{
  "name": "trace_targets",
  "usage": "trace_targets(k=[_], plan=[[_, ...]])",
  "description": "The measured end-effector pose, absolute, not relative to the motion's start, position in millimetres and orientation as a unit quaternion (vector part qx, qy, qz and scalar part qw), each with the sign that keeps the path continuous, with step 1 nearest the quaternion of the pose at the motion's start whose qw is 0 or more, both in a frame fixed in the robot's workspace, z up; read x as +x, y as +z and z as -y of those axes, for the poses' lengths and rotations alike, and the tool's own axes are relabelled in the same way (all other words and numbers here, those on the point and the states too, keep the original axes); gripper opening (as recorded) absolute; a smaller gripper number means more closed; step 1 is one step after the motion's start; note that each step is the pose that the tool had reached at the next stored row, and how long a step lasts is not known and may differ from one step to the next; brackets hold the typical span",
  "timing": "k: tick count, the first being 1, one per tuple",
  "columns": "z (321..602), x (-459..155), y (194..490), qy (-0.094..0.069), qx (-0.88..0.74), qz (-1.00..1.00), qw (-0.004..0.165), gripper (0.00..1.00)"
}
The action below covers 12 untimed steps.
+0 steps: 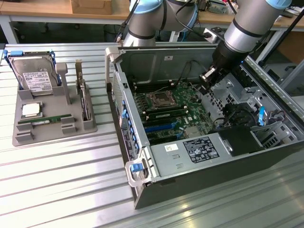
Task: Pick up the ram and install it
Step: 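Press down the ram until it locks into place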
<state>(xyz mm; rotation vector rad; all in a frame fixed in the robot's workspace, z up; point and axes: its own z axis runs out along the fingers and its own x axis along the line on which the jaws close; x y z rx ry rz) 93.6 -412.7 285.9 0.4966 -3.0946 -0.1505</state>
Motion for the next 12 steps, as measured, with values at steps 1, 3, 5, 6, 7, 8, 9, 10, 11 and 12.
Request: trace_targets(k=[1, 3, 5, 6, 7, 8, 9, 10, 11, 12], plan=[[412.7, 93.6, 285.8, -0.048, 0.148, 0.988, 0.001, 0.1], [412.7, 93.6, 285.8, -0.048, 0.136, 0.99, 0.001, 0.1], [412.7, 93.6, 285.8, -0.048, 0.122, 0.991, 0.0, 0.1], [412.7, 93.6, 285.7, -0.048, 0.115, 0.992, 0.0, 0.1], [412.7, 93.6, 285.7, -0.048, 0.11, 0.993, 0.0, 0.1], [412.7, 93.6, 285.7, -0.048, 0.103, 0.994, -0.001, 0.1], [412.7, 93.6, 285.7, -0.048, 0.097, 0.994, -0.001, 0.1], [412.7, 93.6, 285.6, -0.048, 0.091, 0.995, -0.001, 0.1], [412.7, 93.6, 285.6, -0.048, 0.085, 0.995, -0.002, 0.1], [412.7, 93.6, 285.5, -0.047, 0.079, 0.996, -0.002, 0.1]])
